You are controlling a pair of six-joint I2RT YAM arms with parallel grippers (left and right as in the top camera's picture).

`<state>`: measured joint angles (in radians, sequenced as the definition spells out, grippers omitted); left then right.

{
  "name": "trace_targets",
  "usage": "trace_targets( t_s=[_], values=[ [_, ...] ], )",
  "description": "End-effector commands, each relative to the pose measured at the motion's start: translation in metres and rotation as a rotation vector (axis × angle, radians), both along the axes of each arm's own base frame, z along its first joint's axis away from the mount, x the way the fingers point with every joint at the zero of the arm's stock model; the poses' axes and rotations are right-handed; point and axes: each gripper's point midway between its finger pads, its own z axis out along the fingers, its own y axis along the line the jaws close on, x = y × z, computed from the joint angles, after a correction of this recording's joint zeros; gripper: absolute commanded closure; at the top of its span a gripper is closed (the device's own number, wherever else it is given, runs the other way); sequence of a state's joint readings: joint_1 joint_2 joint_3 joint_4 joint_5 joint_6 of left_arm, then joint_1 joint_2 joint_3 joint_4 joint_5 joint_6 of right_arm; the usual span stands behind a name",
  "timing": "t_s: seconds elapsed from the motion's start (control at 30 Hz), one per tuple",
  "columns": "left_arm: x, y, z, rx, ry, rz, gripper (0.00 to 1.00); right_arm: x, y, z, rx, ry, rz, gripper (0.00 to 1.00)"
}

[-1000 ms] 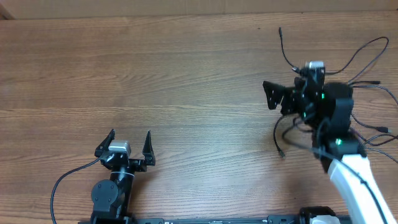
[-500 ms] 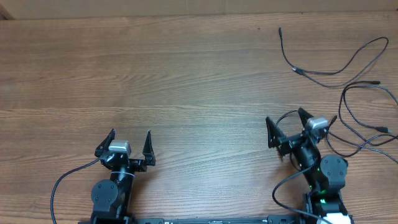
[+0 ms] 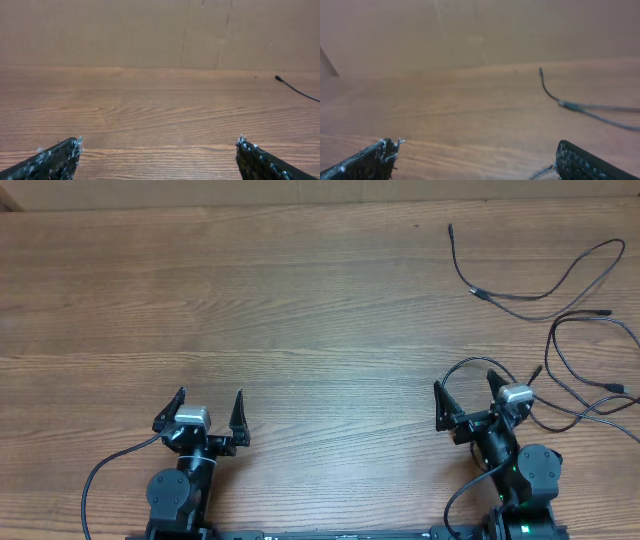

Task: Untangle cables

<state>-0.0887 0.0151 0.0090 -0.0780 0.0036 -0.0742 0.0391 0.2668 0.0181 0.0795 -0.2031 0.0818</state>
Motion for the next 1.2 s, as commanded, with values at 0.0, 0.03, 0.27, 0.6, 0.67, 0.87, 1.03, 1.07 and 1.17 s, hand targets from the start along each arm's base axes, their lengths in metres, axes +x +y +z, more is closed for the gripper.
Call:
trace_targets(
  t_s=[0.0,0.03,0.27,0.6,0.67,0.87,1.03,1.07,1.17],
  values=[
    [0.000,0.001,0.000,0.014,-0.007,0.001,0.00,-0.007,-0.009,-0.003,-0.010,-0.004,-0.049,0.00],
    [0.000,0.001,0.000,0.014,-0.007,0.001,0.00,-0.008,-0.010,-0.003,-0.011,-0.003,-0.053,0.00],
    [0.000,0.001,0.000,0.014,-0.007,0.001,0.01,-0.013,-0.010,0.020,-0.003,-0.105,-0.054,0.00],
    [0.000,0.001,0.000,0.014,-0.007,0.001,0.00,-0.014,-0.005,0.020,-0.071,-0.125,-0.019,0.00],
    [0.000,0.001,0.000,0.014,-0.007,0.001,0.00,-0.015,-0.001,0.021,-0.103,-0.137,0.006,0.00],
    [0.000,0.001,0.000,0.014,-0.007,0.001,0.00,-0.020,0.015,0.022,-0.268,-0.204,0.108,0.00],
    [0.000,0.001,0.000,0.014,-0.007,0.001,0.00,-0.019,0.012,0.022,-0.271,-0.201,0.094,0.00],
    [0.000,0.001,0.000,0.014,-0.007,0.001,0.00,-0.019,0.012,0.022,-0.271,-0.201,0.094,0.00],
    [0.000,0.001,0.000,0.014,-0.007,0.001,0.00,-0.019,0.012,0.022,-0.271,-0.202,0.094,0.00]
  ],
)
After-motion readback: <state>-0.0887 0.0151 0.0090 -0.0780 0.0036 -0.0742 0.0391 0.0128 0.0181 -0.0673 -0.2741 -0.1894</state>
